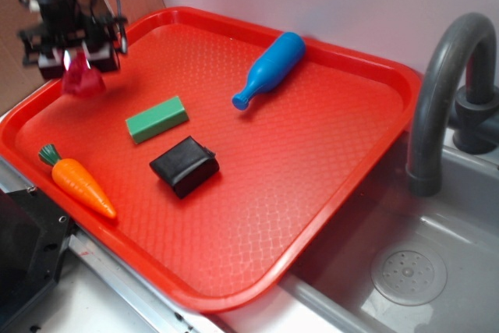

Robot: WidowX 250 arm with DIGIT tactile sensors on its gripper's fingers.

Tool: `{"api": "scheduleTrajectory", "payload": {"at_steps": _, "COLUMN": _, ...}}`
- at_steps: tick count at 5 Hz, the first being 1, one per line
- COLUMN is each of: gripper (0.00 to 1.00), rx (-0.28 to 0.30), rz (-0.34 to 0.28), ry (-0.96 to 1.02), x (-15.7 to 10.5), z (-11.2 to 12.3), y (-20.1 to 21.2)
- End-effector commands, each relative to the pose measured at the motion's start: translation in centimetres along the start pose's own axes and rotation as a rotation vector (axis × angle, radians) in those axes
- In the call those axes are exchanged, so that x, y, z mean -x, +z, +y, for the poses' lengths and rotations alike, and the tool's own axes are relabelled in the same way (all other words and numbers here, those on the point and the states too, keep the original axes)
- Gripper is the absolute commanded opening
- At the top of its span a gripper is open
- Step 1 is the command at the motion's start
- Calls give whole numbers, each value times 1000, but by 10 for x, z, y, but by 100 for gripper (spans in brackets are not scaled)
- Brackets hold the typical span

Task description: Grab the red paper.

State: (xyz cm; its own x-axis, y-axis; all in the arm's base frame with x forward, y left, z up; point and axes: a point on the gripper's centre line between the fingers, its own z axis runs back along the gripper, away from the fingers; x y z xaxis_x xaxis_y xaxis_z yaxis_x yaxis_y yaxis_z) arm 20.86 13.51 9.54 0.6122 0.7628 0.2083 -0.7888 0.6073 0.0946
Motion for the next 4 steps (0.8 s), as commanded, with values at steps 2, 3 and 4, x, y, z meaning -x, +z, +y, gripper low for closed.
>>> {"api": "scheduleTrajectory", "payload": {"at_steps": 2, "gripper": 0, "rx": 195, "rz": -83, "ry": -513, "x": 17, "z": -55, "y": 157}}
{"api": "scheduleTrajectory", "payload": {"at_steps": 3, "gripper": 0, "rx": 258, "rz": -112, "ry": -520, "x": 27, "z": -60, "y": 171}}
{"api": "scheduleTrajectory", "payload": {"at_steps": 4, "gripper": 0, "rx": 221, "rz": -43, "ry": -511, "x": 23, "z": -61, "y": 164}}
